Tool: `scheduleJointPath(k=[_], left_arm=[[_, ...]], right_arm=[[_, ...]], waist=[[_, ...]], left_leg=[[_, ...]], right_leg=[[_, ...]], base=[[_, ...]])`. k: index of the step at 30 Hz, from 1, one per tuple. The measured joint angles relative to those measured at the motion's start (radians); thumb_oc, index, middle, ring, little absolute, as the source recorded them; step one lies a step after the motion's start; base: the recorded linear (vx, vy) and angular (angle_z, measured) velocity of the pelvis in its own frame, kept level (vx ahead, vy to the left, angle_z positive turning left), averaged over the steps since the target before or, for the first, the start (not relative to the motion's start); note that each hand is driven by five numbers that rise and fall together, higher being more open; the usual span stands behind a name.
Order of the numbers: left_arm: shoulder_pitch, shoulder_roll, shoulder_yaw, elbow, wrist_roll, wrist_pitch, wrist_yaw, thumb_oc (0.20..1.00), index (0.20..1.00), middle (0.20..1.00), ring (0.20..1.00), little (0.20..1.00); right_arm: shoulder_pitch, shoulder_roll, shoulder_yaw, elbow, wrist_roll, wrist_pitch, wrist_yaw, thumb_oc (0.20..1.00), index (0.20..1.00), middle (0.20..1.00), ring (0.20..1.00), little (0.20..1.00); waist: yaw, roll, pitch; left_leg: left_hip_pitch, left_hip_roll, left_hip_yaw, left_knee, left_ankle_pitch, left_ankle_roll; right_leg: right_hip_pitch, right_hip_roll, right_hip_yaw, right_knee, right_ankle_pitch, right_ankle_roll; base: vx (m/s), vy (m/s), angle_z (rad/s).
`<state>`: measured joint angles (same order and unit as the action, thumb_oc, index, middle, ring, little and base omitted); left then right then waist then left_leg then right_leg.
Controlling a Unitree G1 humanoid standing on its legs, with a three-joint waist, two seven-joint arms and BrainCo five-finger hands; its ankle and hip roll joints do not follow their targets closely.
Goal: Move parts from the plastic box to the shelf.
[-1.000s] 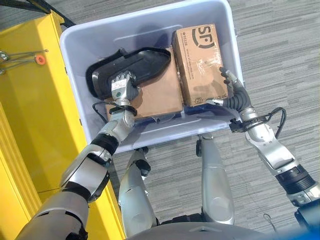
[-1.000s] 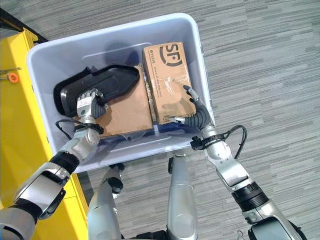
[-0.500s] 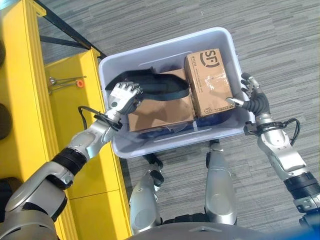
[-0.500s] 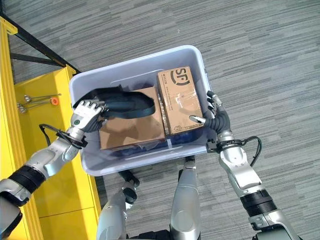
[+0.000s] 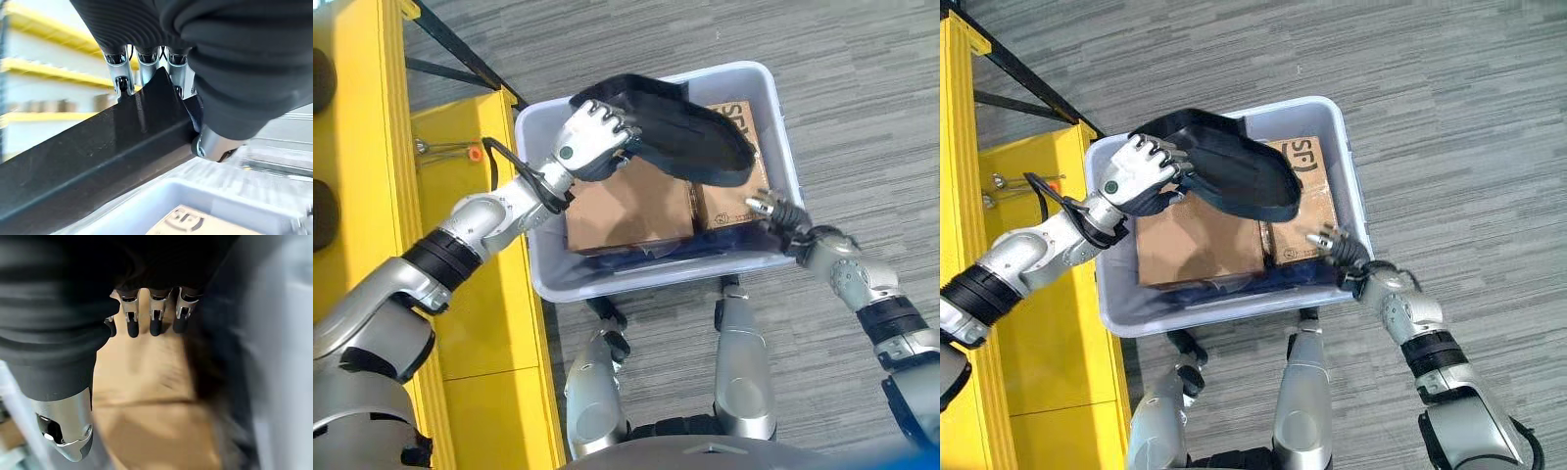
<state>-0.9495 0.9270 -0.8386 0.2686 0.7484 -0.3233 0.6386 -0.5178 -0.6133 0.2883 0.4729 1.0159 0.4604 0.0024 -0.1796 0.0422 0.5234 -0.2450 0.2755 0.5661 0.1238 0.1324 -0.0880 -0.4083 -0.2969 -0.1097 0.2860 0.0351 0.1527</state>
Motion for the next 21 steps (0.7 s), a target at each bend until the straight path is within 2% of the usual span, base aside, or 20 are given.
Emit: scheduleJointPath(k=[3, 8, 13, 21], left_arm=[[-0.058, 0.002, -0.097, -0.040, 0.038, -0.037, -0.006, 0.200, 0.200, 0.200, 0.200, 0.200], [-0.104, 0.004, -0.139, -0.092, 0.058, -0.048, -0.030, 0.200, 0.200, 0.200, 0.200, 0.200], [-0.134, 0.006, -0.162, -0.109, 0.058, -0.068, -0.075, 0.200, 0.200, 0.200, 0.200, 0.200], [-0.179, 0.037, -0.183, -0.163, 0.046, -0.062, -0.170, 0.200, 0.200, 0.200, 0.200, 0.200]], right_arm=[[-0.084, -0.012, -0.005, 0.175, 0.162, 0.085, 0.033, 1.000, 1.000, 1.000, 1.000, 1.000], [-0.166, -0.010, -0.005, 0.189, 0.281, 0.152, 0.072, 1.000, 1.000, 1.000, 1.000, 1.000], [-0.192, 0.017, -0.009, 0.196, 0.470, 0.126, 0.050, 1.000, 1.000, 1.000, 1.000, 1.000], [-0.191, 0.021, -0.054, 0.275, 0.513, 0.076, 0.031, 1.000, 1.000, 1.000, 1.000, 1.000]], waist=[[0.016, 0.000, 0.000], [0.031, -0.001, 0.000], [0.036, 0.000, 0.000], [0.032, 0.001, -0.001]], left_leg=[[0.023, 0.001, -0.015, -0.001, 0.000, -0.001], [0.031, 0.001, -0.020, -0.001, 0.001, 0.000], [0.049, 0.001, -0.030, -0.002, 0.001, 0.001], [0.056, -0.001, -0.038, -0.003, 0.001, 0.000]], right_leg=[[0.040, 0.000, -0.014, -0.009, 0.000, 0.000], [0.053, 0.000, -0.016, -0.009, 0.000, 0.000], [0.083, -0.002, -0.031, -0.015, 0.000, -0.001], [0.103, -0.004, -0.043, -0.027, 0.000, 0.000]], base=[[0.00, -0.024, 0.12], [-0.01, -0.007, 0.02], [0.01, 0.013, 0.06], [0.00, 0.004, 0.03]])
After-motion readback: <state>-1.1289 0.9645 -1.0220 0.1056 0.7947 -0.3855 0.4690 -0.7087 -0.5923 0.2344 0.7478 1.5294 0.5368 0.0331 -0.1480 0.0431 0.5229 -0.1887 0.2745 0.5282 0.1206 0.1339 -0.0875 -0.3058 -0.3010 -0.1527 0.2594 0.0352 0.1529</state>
